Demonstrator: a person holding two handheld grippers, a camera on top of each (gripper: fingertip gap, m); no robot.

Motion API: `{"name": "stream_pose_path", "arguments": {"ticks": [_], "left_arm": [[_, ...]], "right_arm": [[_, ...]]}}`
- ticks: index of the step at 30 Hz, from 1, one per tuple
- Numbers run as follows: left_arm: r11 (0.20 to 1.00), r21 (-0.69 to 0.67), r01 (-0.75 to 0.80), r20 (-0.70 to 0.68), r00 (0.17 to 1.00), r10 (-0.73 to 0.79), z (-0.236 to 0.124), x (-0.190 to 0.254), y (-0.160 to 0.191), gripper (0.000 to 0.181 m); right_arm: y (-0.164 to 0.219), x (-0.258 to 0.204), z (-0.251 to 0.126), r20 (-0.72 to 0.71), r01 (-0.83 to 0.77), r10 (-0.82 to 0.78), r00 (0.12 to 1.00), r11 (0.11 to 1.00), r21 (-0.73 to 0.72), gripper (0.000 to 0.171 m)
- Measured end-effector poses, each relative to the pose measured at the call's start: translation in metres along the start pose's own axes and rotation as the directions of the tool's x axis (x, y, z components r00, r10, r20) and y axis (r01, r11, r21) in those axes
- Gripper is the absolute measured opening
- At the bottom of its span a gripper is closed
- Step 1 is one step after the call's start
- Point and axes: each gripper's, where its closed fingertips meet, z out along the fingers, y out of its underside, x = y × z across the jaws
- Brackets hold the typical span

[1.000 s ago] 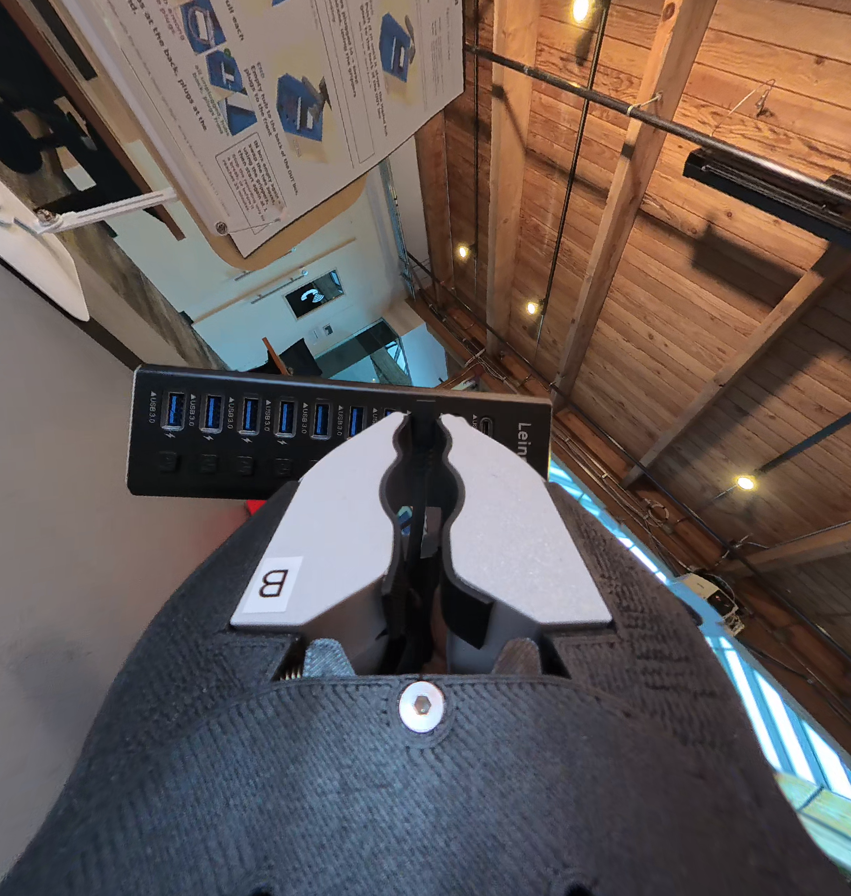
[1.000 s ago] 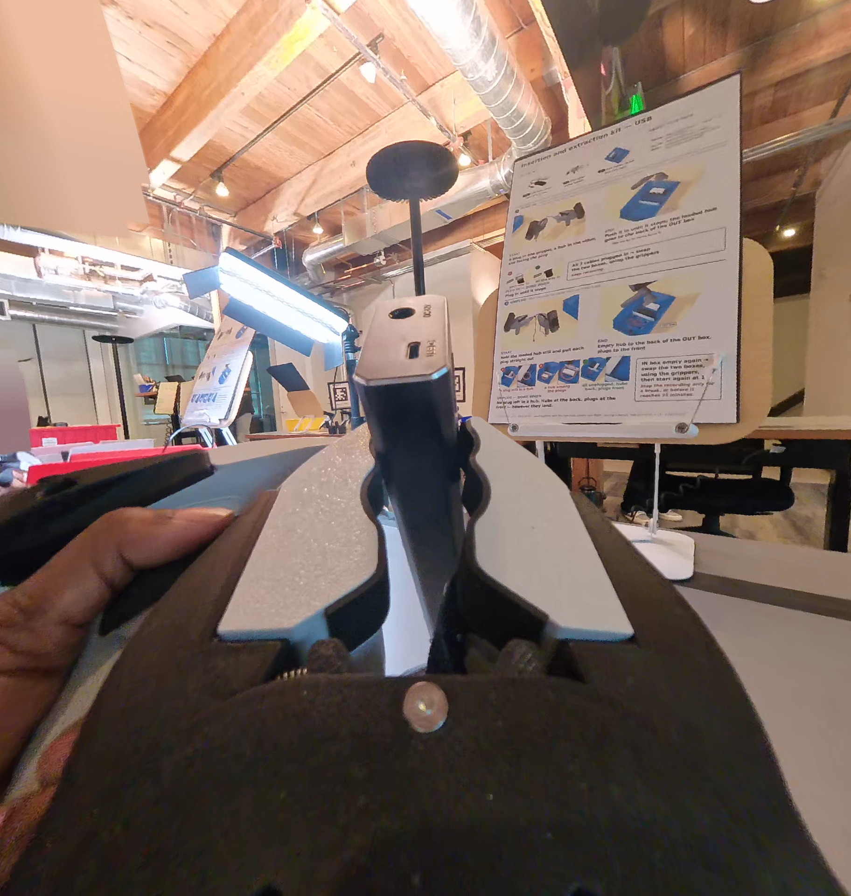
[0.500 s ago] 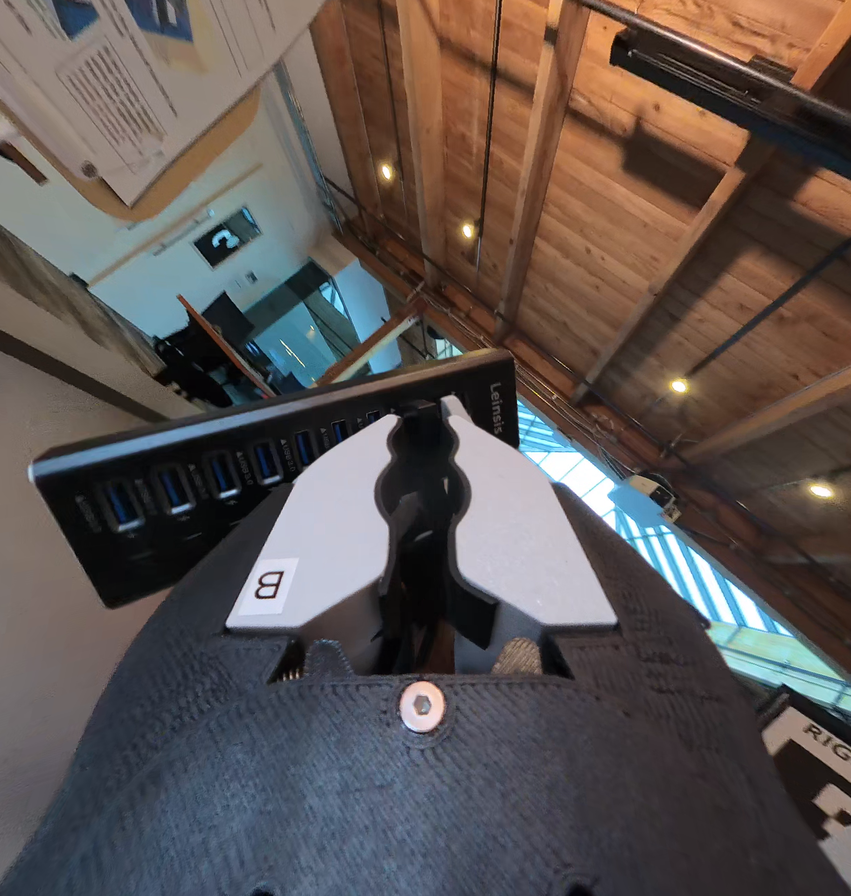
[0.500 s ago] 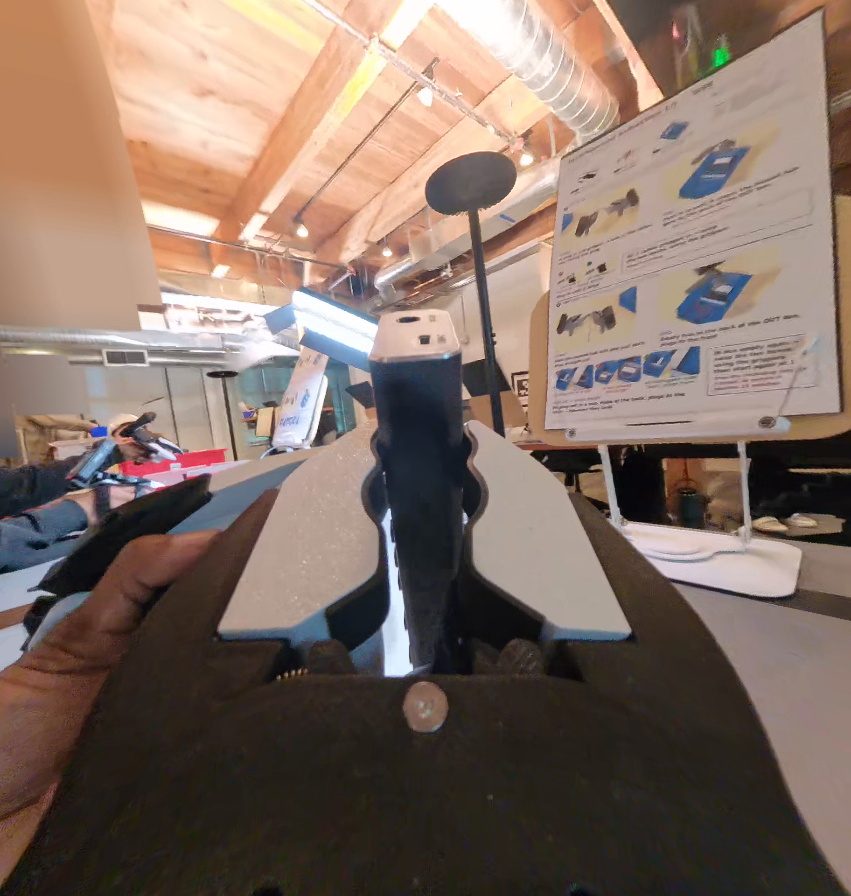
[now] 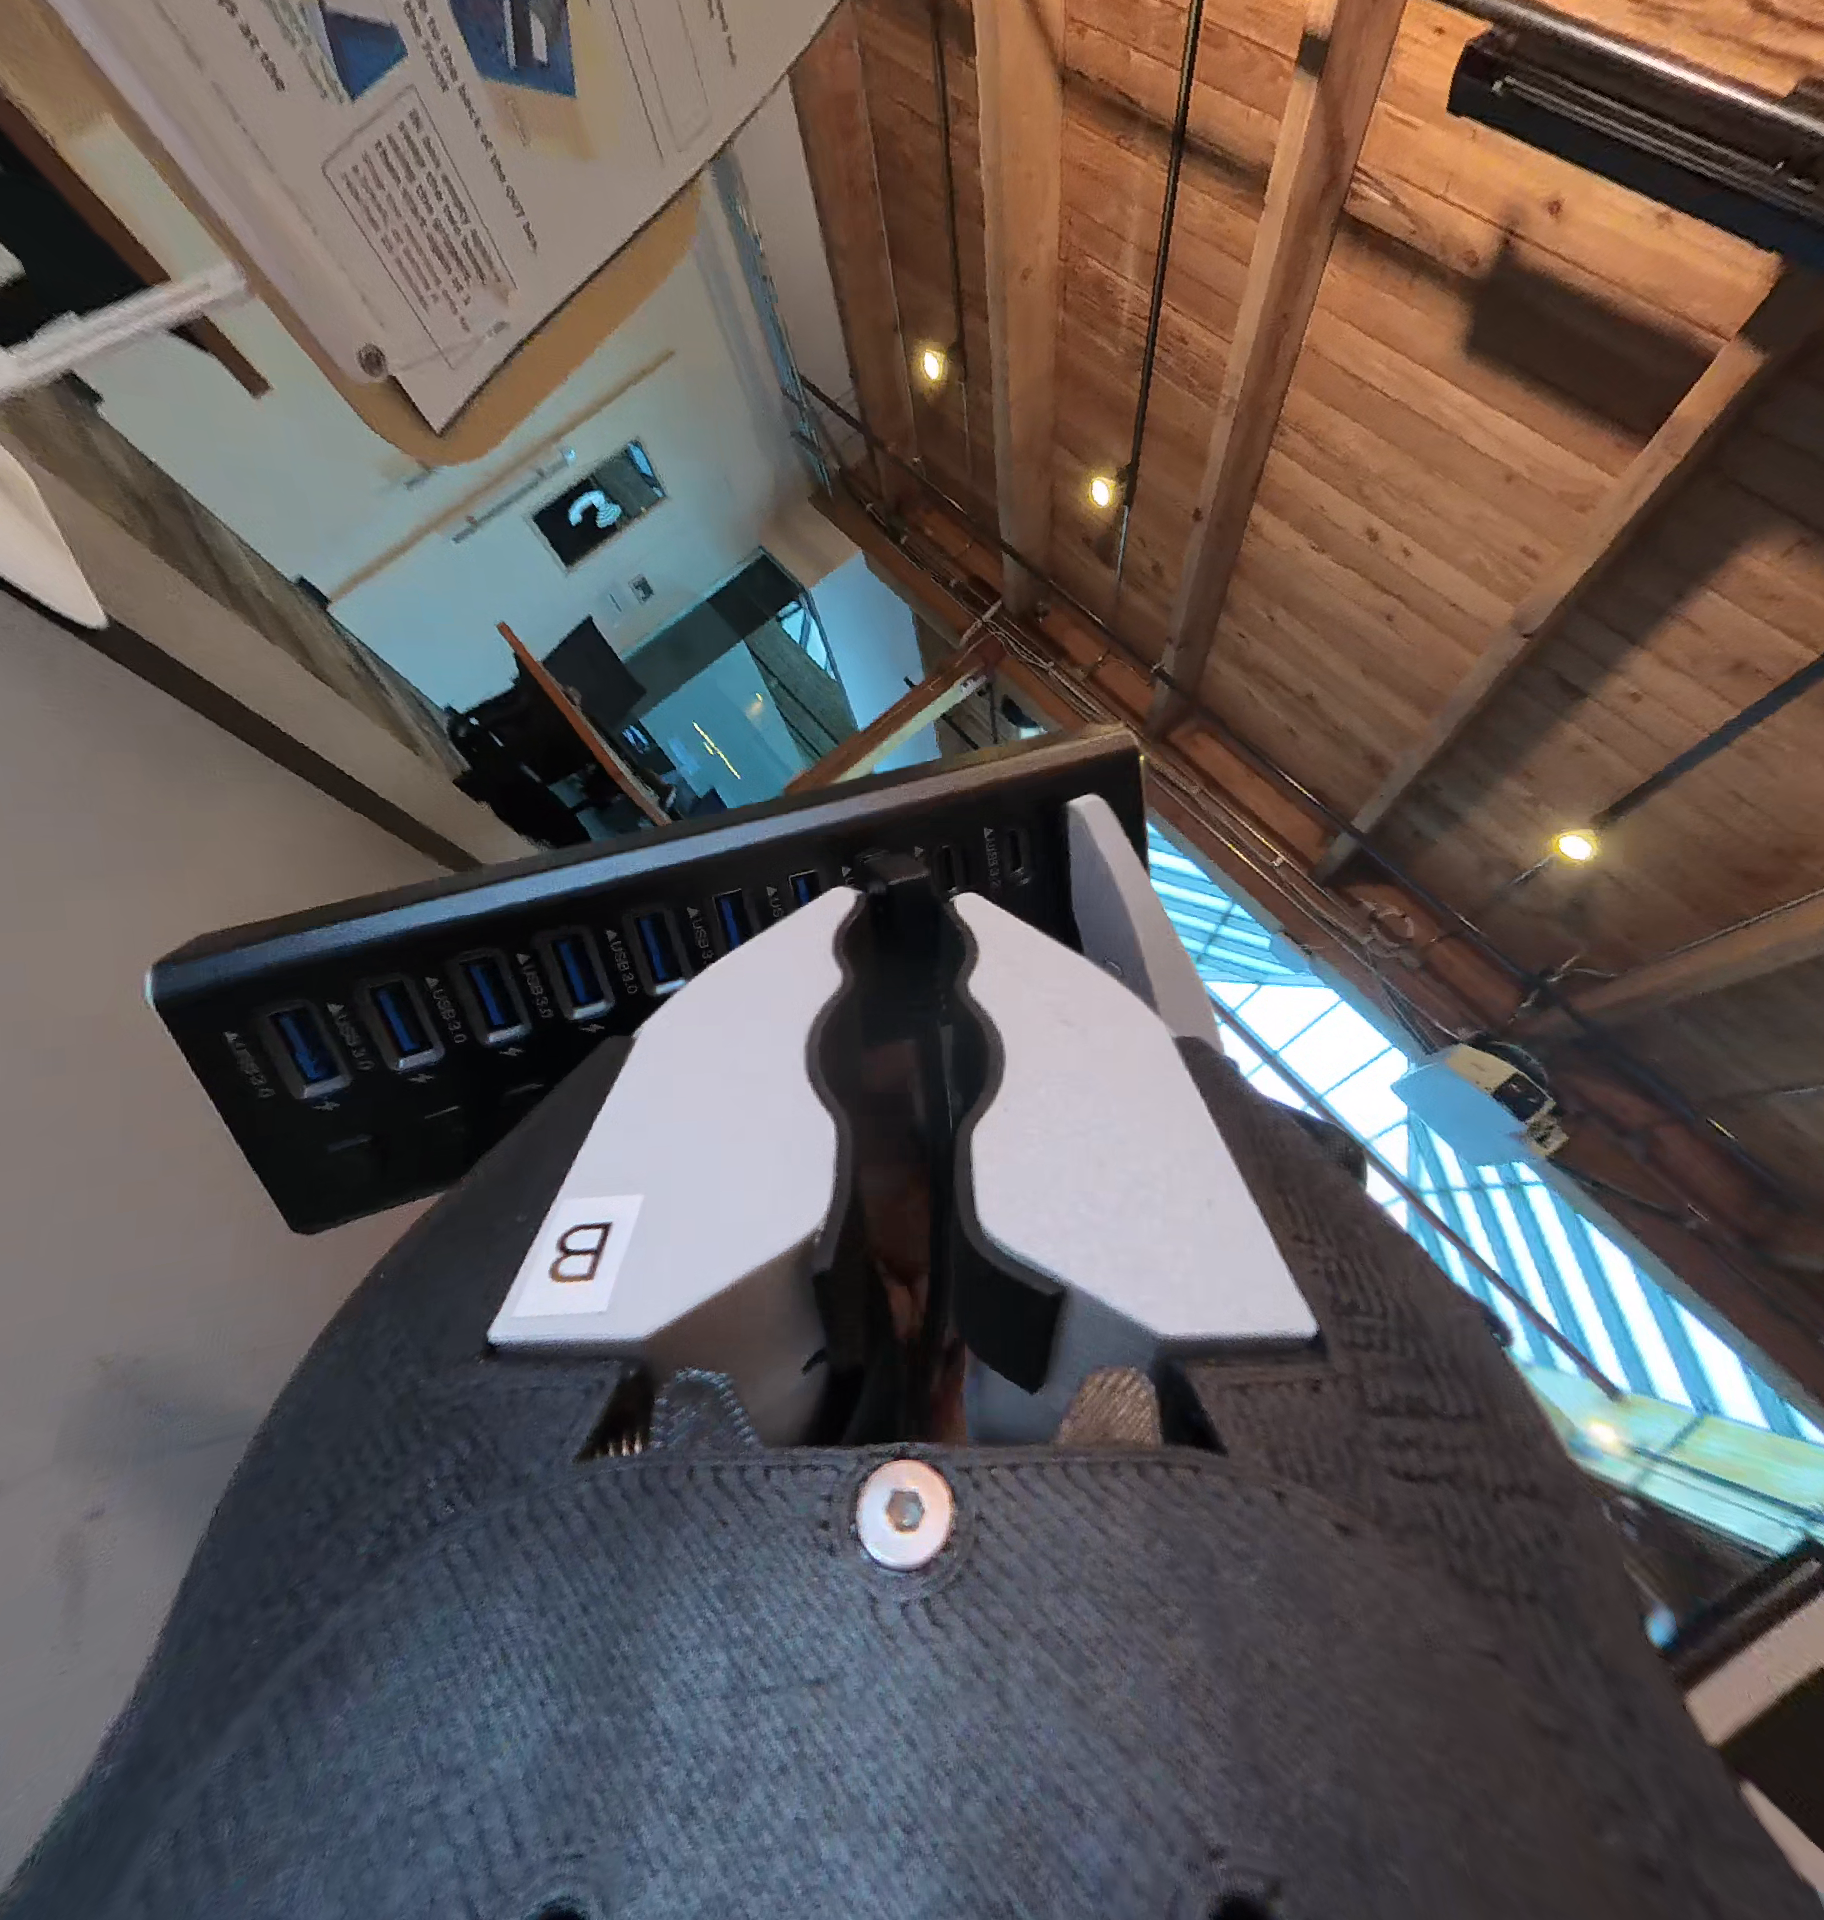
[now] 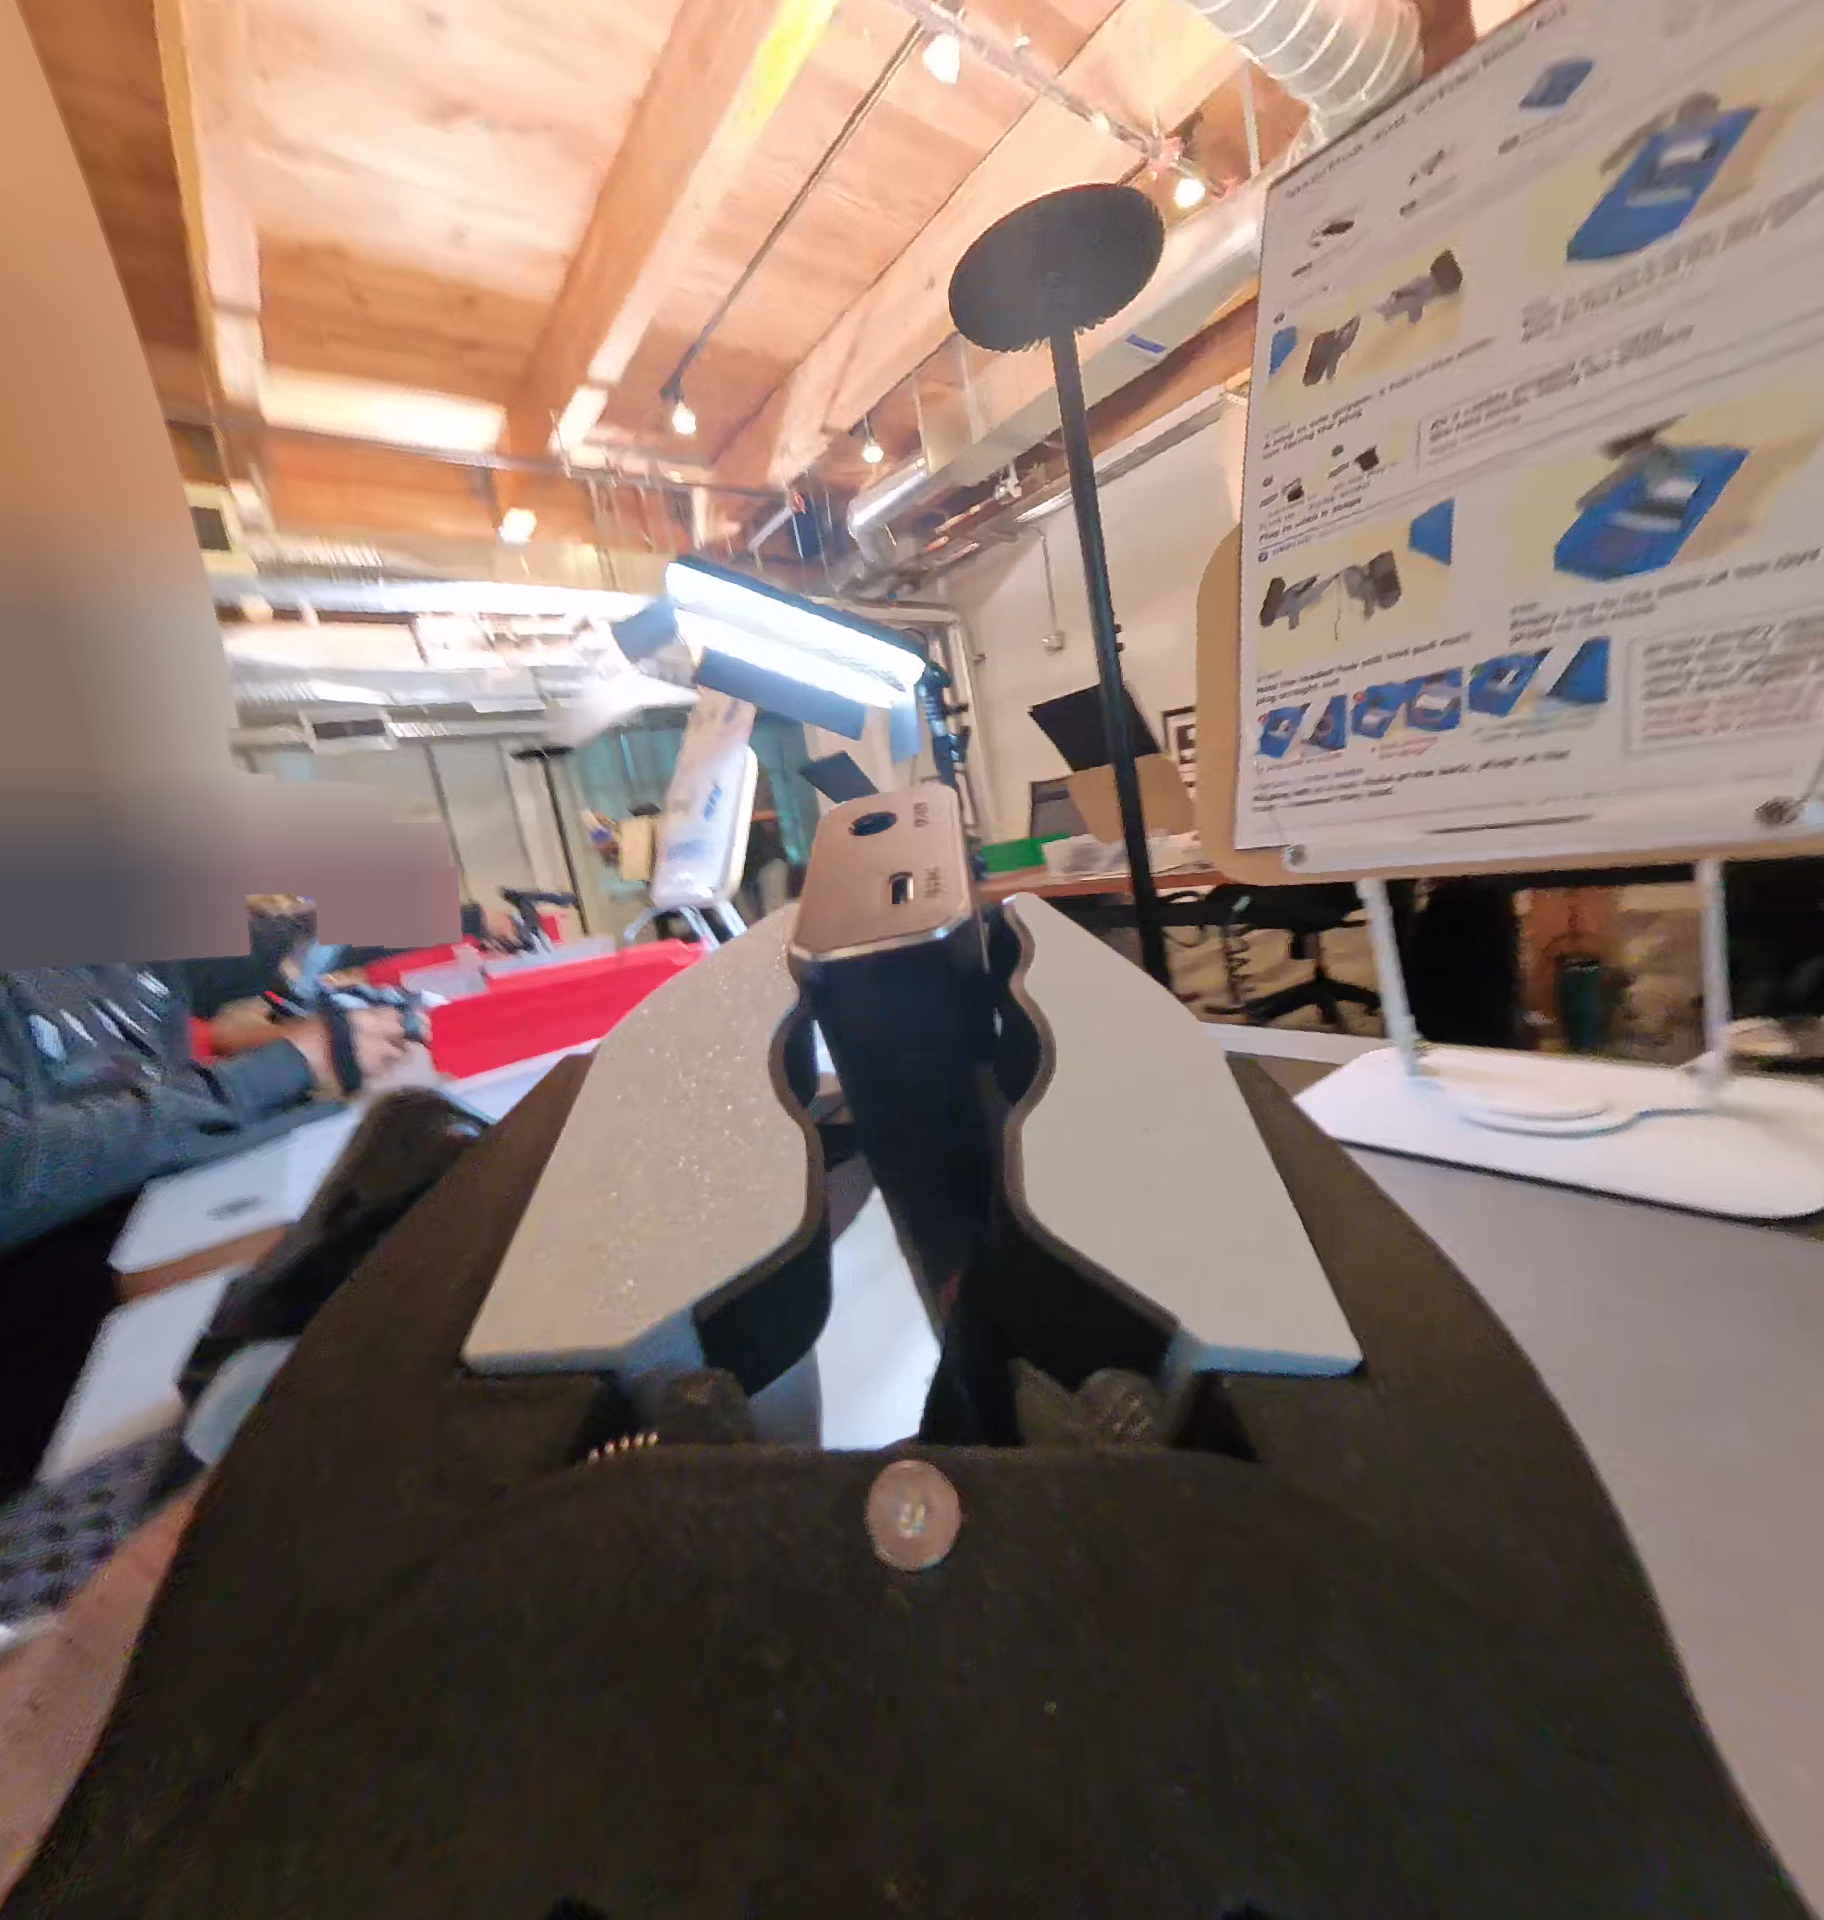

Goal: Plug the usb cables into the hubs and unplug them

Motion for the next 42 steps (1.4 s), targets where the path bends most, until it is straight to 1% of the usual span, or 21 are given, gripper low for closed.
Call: {"name": "stream_pose_path", "arguments": {"ticks": [2,5,7,8,10,13,15,19,20,21,22,23,25,27,30,32,33,36,39,41,42], "left_arm": [[0.999,0.03,0.021,0.004,1.0,-0.021,0.001,-0.002,-0.002,0.011],[0.998,-0.004,0.063,0.01,0.998,-0.063,0.002,-0.011,0.001,0.01],[0.998,-0.016,0.063,0.033,0.997,-0.062,0.001,-0.016,0.002,0.011],[0.997,-0.018,0.077,0.037,0.996,-0.076,0.001,-0.018,0.003,0.012],[0.992,-0.044,0.118,0.059,0.992,-0.115,0.0,-0.023,0.005,0.014],[0.977,-0.109,0.184,0.12,0.978,-0.171,-0.005,-0.037,0.011,0.014],[0.973,-0.146,0.176,0.147,0.977,-0.155,-0.01,-0.044,0.015,0.015],[0.976,-0.166,0.138,0.177,0.978,-0.108,-0.016,-0.044,0.012,0.013],[0.975,-0.17,0.142,0.18,0.977,-0.111,-0.017,-0.044,0.012,0.013],[0.974,-0.167,0.154,0.181,0.976,-0.123,-0.017,-0.044,0.012,0.012],[0.973,-0.163,0.165,0.18,0.974,-0.135,-0.018,-0.044,0.011,0.012],[0.971,-0.166,0.17,0.178,0.974,-0.141,-0.019,-0.044,0.011,0.012],[0.969,-0.178,0.171,0.178,0.974,-0.139,-0.018,-0.043,0.013,0.012],[0.966,-0.171,0.196,0.184,0.969,-0.164,-0.019,-0.045,0.013,0.011],[0.954,-0.127,0.272,0.166,0.954,-0.25,-0.018,-0.047,0.014,0.01],[0.944,-0.11,0.311,0.171,0.941,-0.291,-0.016,-0.05,0.016,0.009],[0.944,-0.109,0.311,0.17,0.942,-0.291,-0.014,-0.05,0.016,0.009],[0.958,-0.132,0.254,0.188,0.956,-0.227,-0.009,-0.051,0.019,0.009],[0.956,-0.197,0.219,0.157,0.969,-0.19,-0.006,-0.046,0.02,0.012],[0.947,-0.28,0.156,0.08,0.987,-0.139,-0.006,-0.034,0.021,0.019],[0.943,-0.3,0.146,0.078,0.989,-0.129,-0.008,-0.033,0.021,0.02]], "right_arm": [[0.001,-0.004,0.001,0.002,-0.042,0.042,0.999,0.999,0.018,0.033],[0.007,-0.001,0.003,0.011,-0.035,0.035,0.999,0.999,-0.029,0.034],[0.012,0.005,0.001,0.014,-0.094,0.095,0.995,0.995,-0.038,0.034],[0.014,0.008,0.001,-0.003,-0.096,0.096,0.995,0.994,-0.045,0.033],[0.021,0.017,0.001,-0.056,-0.074,0.069,0.996,0.994,-0.081,0.031],[0.039,0.027,0.001,-0.104,-0.076,0.057,0.993,0.977,-0.198,0.03],[0.047,0.026,0.0,-0.111,-0.034,0.007,0.994,0.97,-0.241,0.029],[0.051,0.019,0.003,-0.085,0.066,-0.095,0.992,0.953,-0.294,0.029],[0.05,0.021,0.002,-0.088,0.09,-0.122,0.989,0.949,-0.303,0.034],[0.049,0.026,0.0,-0.112,0.109,-0.151,0.982,0.943,-0.314,0.05],[0.049,0.031,-0.001,-0.122,0.125,-0.174,0.977,0.933,-0.337,0.062],[0.05,0.029,-0.003,-0.088,0.146,-0.188,0.978,0.925,-0.351,0.057],[0.051,0.016,-0.003,0.0,0.196,-0.209,0.978,0.916,-0.349,0.029],[0.052,0.013,-0.003,0.018,0.248,-0.258,0.966,0.904,-0.35,0.028],[0.053,0.011,-0.002,0.003,0.248,-0.263,0.965,0.907,-0.341,0.028],[0.055,0.01,-0.003,-0.006,0.233,-0.251,0.968,0.907,-0.35,0.03],[0.055,0.011,-0.003,-0.016,0.197,-0.216,0.976,0.917,-0.348,0.03],[0.052,0.016,-0.005,-0.018,0.141,-0.156,0.988,0.931,-0.338,0.03],[0.048,0.023,-0.006,-0.026,0.178,-0.198,0.98,0.926,-0.332,0.028],[0.041,0.026,-0.007,-0.041,0.061,-0.076,0.996,0.959,-0.277,0.028],[0.038,0.027,-0.008,-0.046,0.04,-0.054,0.997,0.964,-0.264,0.028]]}}
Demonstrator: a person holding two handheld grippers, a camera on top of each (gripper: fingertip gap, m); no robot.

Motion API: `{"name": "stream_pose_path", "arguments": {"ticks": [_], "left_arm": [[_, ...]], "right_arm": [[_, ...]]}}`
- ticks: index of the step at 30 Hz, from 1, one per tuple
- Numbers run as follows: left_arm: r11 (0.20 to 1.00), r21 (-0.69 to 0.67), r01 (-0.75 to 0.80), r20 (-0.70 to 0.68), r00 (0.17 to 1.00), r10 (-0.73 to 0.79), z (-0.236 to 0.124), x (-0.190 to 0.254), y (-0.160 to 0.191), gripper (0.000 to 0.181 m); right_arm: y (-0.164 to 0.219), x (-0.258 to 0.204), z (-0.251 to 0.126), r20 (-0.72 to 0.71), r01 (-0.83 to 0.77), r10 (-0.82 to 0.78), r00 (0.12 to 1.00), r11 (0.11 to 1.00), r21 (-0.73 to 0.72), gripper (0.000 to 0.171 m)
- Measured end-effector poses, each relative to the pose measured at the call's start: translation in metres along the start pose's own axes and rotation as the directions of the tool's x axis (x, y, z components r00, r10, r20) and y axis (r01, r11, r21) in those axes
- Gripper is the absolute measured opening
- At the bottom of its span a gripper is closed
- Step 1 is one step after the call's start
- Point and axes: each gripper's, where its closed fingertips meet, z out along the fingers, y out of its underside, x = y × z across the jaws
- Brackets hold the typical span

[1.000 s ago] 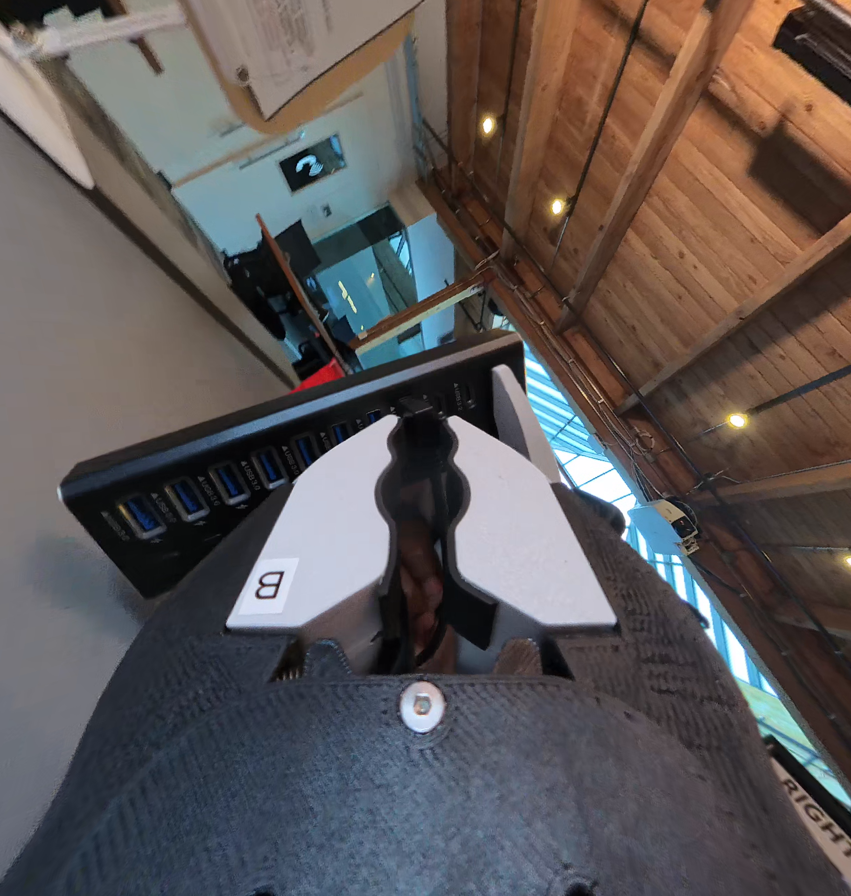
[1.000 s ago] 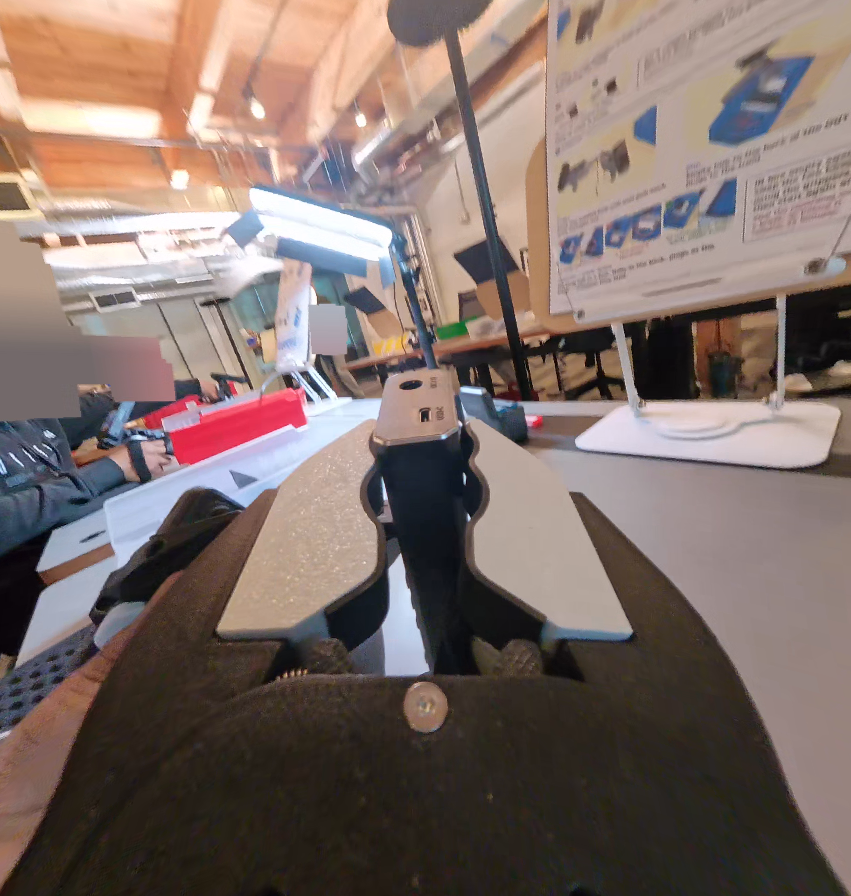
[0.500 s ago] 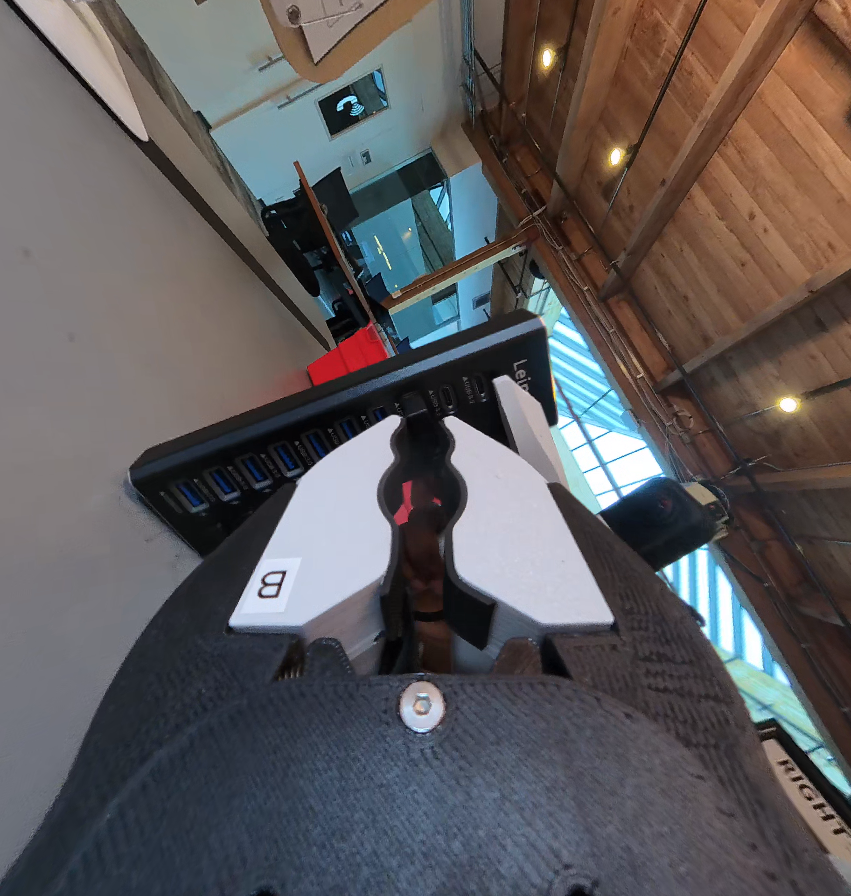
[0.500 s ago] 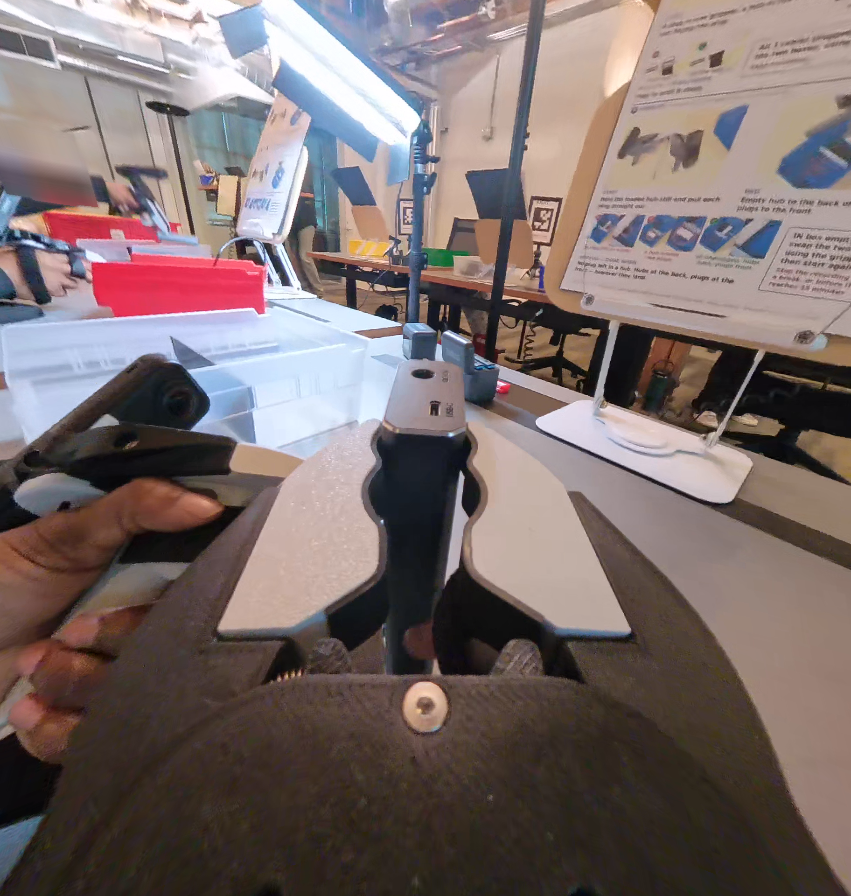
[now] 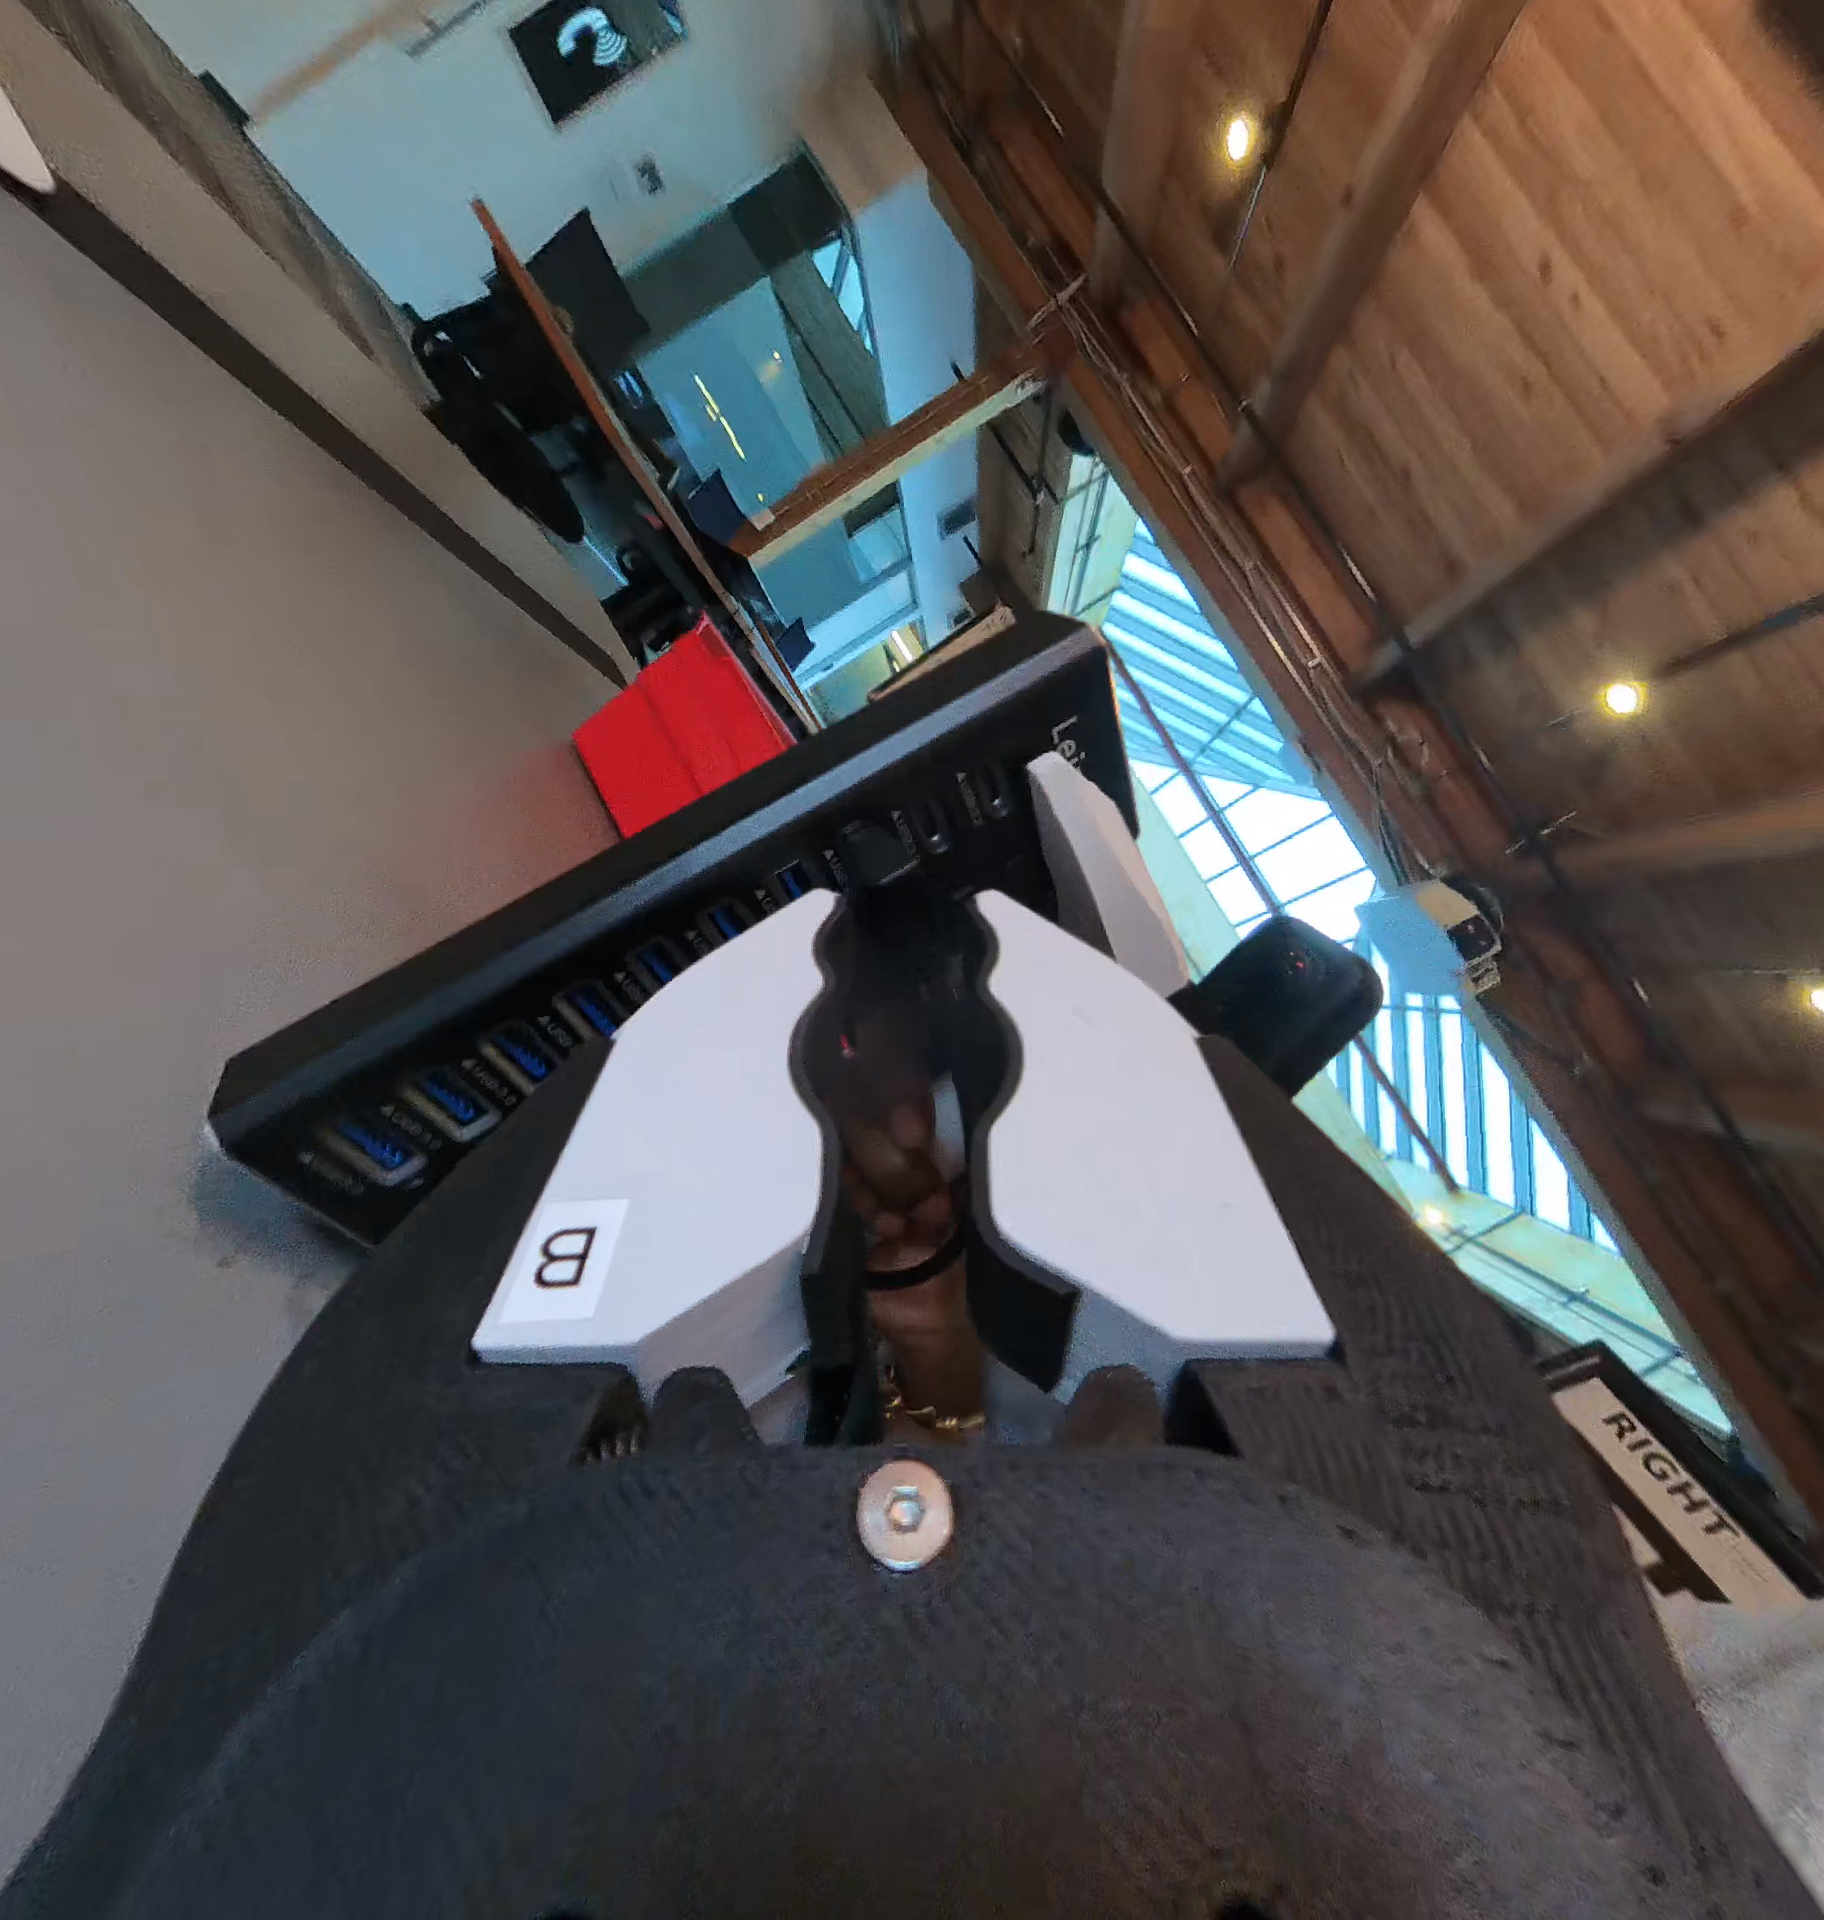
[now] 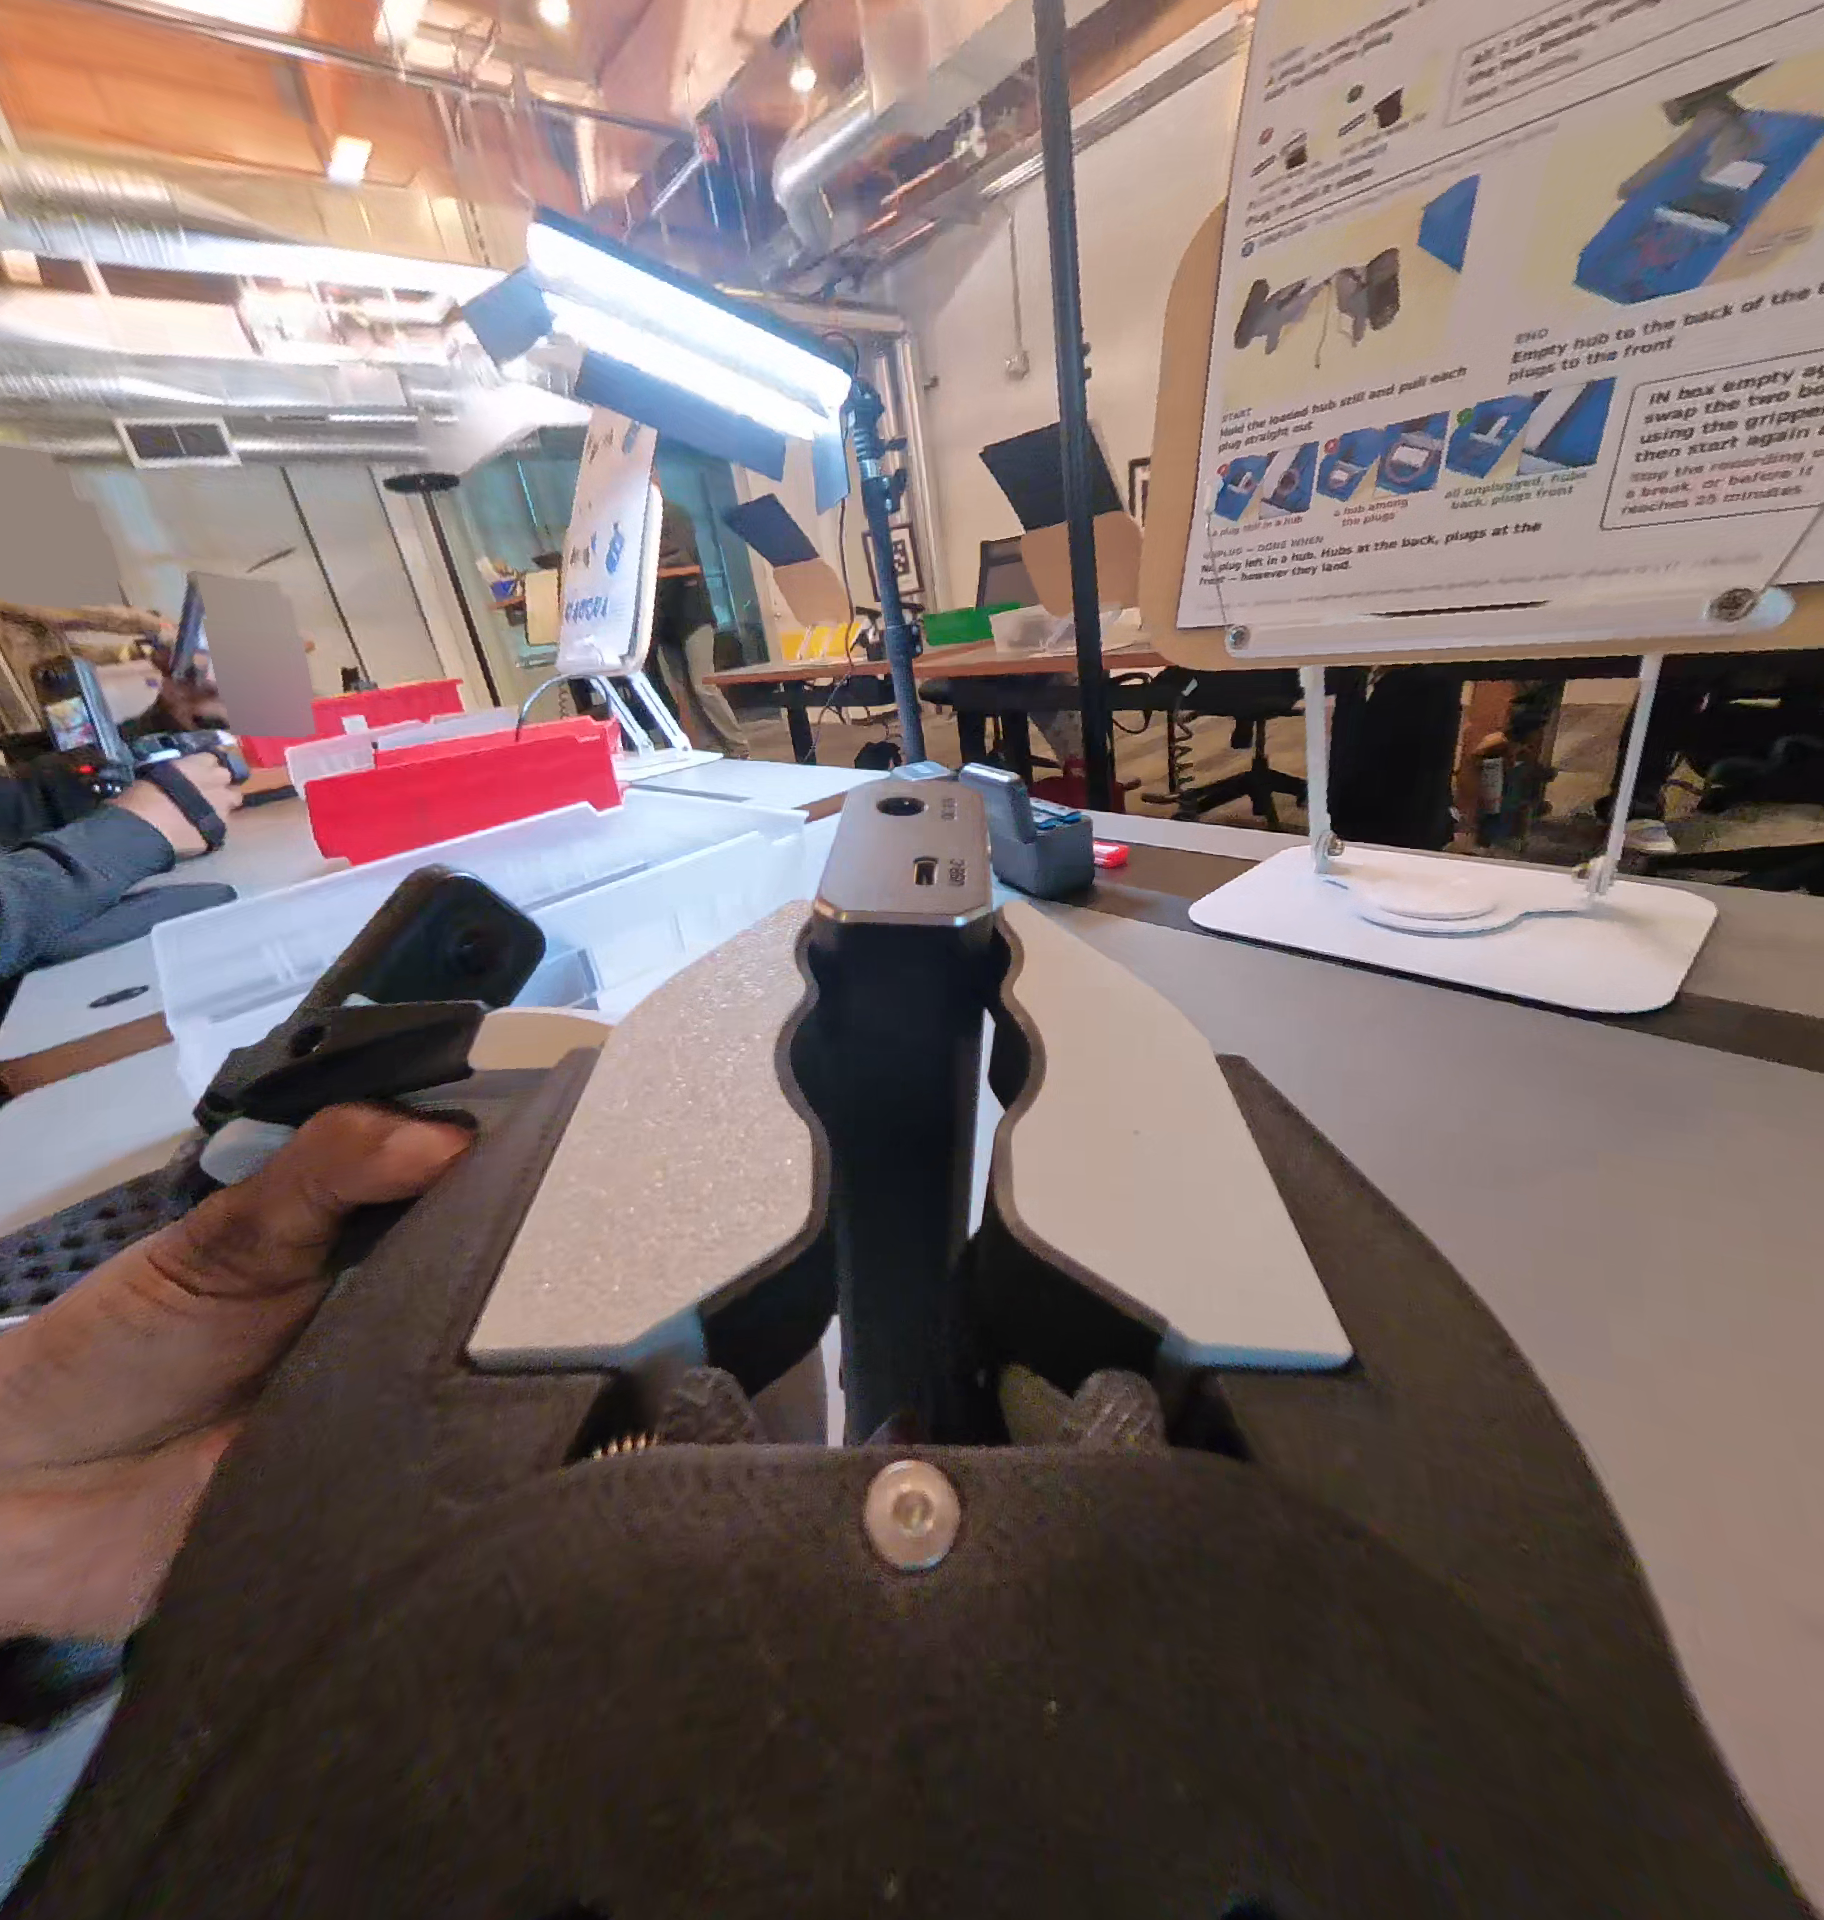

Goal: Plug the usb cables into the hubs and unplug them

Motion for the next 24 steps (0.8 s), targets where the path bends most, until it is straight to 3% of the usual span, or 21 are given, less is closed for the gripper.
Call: {"name": "stream_pose_path", "arguments": {"ticks": [3,8,12,15,24], "left_arm": [[0.999,-0.002,-0.05,0.043,0.998,0.051,-0.006,-0.003,0.001,0.011],[0.999,0.012,-0.049,0.035,0.998,0.048,-0.012,-0.004,0.002,0.009],[0.999,0.053,0.0,0.023,1.0,-0.001,-0.014,-0.006,0.0,0.009],[0.999,0.04,-0.022,0.033,0.999,0.021,-0.013,-0.005,0.001,0.009],[0.997,0.058,-0.042,0.042,0.998,0.04,-0.012,-0.004,0.005,0.009]], "right_arm": [[0.002,-0.003,0.001,0.003,0.061,-0.061,0.998,0.998,-0.015,0.028],[0.007,-0.009,0.0,0.093,0.004,0.0,0.996,0.999,-0.041,0.029],[0.006,-0.007,-0.003,0.092,0.087,-0.081,0.992,0.995,-0.058,0.043],[0.013,-0.01,-0.002,0.1,0.12,-0.112,0.989,0.989,-0.084,0.031],[0.011,-0.018,-0.005,0.14,0.148,-0.134,0.981,0.984,-0.097,0.029]]}}
